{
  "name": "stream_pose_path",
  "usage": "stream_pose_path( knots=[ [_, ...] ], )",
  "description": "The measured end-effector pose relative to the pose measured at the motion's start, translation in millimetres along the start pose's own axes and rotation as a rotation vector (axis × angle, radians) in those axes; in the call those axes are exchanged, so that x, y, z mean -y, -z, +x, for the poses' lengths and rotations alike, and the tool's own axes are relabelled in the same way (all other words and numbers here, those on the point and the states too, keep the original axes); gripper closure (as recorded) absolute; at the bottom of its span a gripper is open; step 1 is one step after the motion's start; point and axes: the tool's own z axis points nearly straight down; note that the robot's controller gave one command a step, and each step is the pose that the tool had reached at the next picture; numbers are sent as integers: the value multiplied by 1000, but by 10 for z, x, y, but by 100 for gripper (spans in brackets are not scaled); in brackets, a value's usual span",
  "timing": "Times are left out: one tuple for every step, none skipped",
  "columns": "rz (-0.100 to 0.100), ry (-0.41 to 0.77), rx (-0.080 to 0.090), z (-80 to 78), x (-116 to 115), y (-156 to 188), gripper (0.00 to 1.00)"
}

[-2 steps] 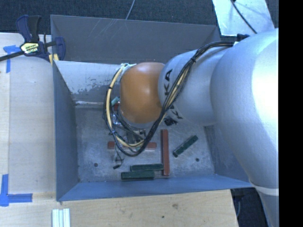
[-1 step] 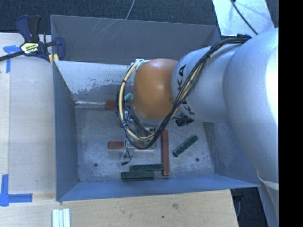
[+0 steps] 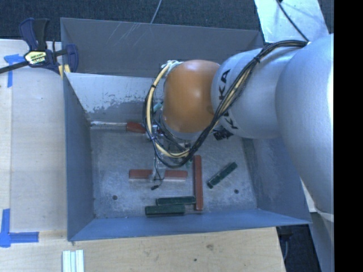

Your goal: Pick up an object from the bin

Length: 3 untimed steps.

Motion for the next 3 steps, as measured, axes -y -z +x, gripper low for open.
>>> stream_pose_path(
  knots=[
    [1, -119, -2, 146, 54, -308, 0],
    [0, -153, 1, 51, 93, -295, 100],
    [-1, -153, 1, 51, 93, -295, 100]
  ],
)
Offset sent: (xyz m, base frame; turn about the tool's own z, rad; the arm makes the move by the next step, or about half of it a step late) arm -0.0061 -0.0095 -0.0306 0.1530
